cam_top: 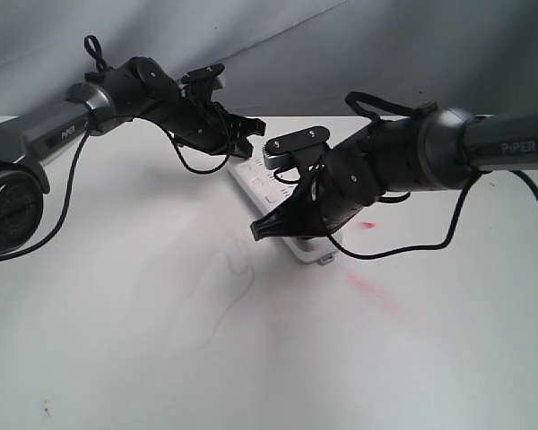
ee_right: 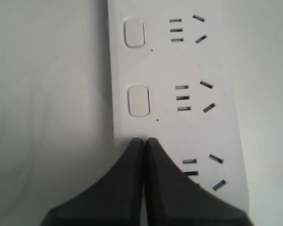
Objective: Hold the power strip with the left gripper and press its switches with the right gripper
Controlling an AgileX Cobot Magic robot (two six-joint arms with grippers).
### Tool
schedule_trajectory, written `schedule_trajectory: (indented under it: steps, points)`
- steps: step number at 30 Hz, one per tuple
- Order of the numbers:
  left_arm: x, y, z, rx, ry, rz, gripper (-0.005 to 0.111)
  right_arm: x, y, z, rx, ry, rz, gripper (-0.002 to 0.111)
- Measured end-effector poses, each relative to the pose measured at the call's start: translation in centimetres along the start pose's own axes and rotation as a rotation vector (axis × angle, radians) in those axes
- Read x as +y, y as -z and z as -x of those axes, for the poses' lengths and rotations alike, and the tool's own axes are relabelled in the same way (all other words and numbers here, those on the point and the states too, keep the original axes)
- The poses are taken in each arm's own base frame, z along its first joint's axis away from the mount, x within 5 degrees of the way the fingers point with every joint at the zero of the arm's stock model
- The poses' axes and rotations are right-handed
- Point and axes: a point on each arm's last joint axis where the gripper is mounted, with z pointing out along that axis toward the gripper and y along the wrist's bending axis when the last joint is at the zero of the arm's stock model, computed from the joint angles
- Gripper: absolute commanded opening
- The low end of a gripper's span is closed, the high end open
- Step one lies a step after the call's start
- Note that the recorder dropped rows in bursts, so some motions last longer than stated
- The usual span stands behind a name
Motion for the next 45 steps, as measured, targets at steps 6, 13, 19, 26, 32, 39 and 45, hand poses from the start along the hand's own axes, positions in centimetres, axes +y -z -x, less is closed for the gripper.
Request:
schedule_trajectory:
  steps: [6, 13, 19, 26, 32, 39, 45]
  points:
    - [0.0, 0.0, 0.0, 0.000, 0.000, 0.000, 0.000, 0.0, -0.3, -0.9, -0.026, -0.001, 0.016, 0.000]
    - [0.0, 0.0, 0.0, 0.000, 0.000, 0.000, 0.000, 0.0, -0.3, -1.1, -0.031, -0.010, 0.018, 0.000]
    - [0.0, 0.0, 0.0, 0.000, 0.000, 0.000, 0.000, 0.0, -0.1, -1.1, -0.032, -0.025, 0.019, 0.000]
    - [0.0, 0.0, 0.0, 0.000, 0.000, 0.000, 0.000, 0.1, 0.0, -1.5, -0.018, -0.024, 0.018, 0.000]
    - [0.0, 0.0, 0.0, 0.000, 0.000, 0.000, 0.000, 0.3, 0.0, -1.9, -0.025, -0.022, 0.024, 0.000]
    - [0.0, 0.0, 0.0, 0.000, 0.000, 0.000, 0.000, 0.2, 0.1, -1.9, -0.015, -0.011, 0.018, 0.000]
    - [0.0, 0.0, 0.0, 0.000, 0.000, 0.000, 0.000, 0.4, 0.0, -1.5, 0.035, 0.056, -0.019, 0.000]
